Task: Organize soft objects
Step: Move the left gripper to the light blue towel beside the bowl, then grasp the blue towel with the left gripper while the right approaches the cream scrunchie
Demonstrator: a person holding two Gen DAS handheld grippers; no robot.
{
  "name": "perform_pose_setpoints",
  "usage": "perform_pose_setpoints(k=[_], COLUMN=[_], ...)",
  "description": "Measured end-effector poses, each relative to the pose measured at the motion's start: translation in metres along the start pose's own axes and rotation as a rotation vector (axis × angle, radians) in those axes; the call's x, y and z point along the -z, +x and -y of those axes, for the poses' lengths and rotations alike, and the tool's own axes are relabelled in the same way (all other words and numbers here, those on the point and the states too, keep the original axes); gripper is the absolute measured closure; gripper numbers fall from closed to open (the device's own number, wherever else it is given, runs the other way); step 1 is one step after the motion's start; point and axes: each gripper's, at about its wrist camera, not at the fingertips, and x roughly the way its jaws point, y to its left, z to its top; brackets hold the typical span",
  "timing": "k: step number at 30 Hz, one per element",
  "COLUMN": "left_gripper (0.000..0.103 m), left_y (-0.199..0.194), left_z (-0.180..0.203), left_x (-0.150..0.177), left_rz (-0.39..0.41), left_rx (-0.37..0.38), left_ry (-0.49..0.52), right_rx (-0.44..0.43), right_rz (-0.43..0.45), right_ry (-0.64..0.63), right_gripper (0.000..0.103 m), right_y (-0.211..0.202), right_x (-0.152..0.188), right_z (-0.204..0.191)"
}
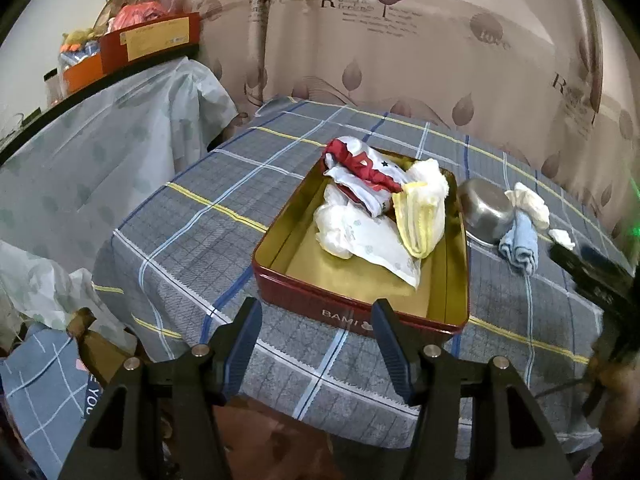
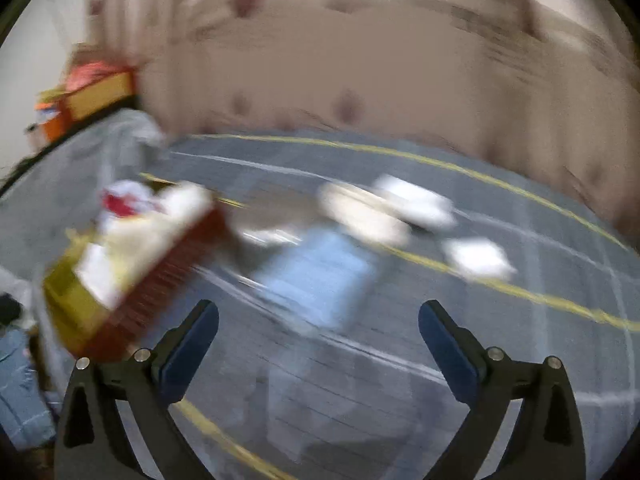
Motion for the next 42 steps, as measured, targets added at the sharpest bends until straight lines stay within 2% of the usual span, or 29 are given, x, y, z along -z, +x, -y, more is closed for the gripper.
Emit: perform_pose_setpoints(k=[2,8,11,13,17,20,21,25,28,31,34,39,42], left_gripper=[0.045,0.045,0.045,0.045,0.045,0.045,0.045,0.045,0.045,0.045,0.045,0.045,0.045], left_y=[-0.001,-0.009,-0.011,-0.012,-0.013,-0.010,-0.008,0.009,0.041,0.080,0.103,0.134,0.147], left_z=[0.003,0.028,0.047,0.063,0.102,0.134,0.146,0.189,0.211,0.228,0.237,0.258,0.264], left_x=[0.001,0.009,0.016,0.022,0.033,0.030,0.026,0.000,-0.026,-0.052,-0.066,-0.081,-0.080], left_rz=[0.004,0.037,0.039,0.030,-0.005,-0.046,-0.056,-0.065,-0.128,-0.212,-0.237,-0.252,-0.274], left_rx=[-0.007,-0.022,-0.018,-0.005,0.084,0.212,0.258,0.339,0.393,0.415,0.402,0.345,0.341], left_ry=[0.018,0.124,0.199,0.247,0.356,0.406,0.414,0.447,0.413,0.361,0.332,0.376,0.394], right_rx=[0.104,0.320,0.374,0.344,0.283,0.256,0.245,0.207,0.184,0.167,0.146,0.120,0.111], right_rz=[-0.024,-0.057,-0.074,-0.070,-0.097,-0.085,-0.081,-0.058,-0.042,-0.030,-0.015,0.015,0.029], right_ry=[0.018,0.042,0.070,0.128,0.177,0.185,0.187,0.214,0.229,0.236,0.246,0.264,0.273], right_gripper=[0.003,0.001,0.001,0.000,0.000,0.000,0.000,0.000,0.000,0.000,0.000,0.000,0.000], right_y=[-0.003,-0.012,-0.012,-0.014,-0.008,-0.009,-0.009,-0.013,-0.017,-0.019,-0.022,-0.027,-0.029], right_x=[0.014,0.043,0.051,0.053,0.053,0.055,0.055,0.058,0.059,0.059,0.060,0.060,0.061], right_z=[0.038,0.116,0.140,0.152,0.163,0.163,0.163,0.167,0.170,0.172,0.173,0.177,0.179])
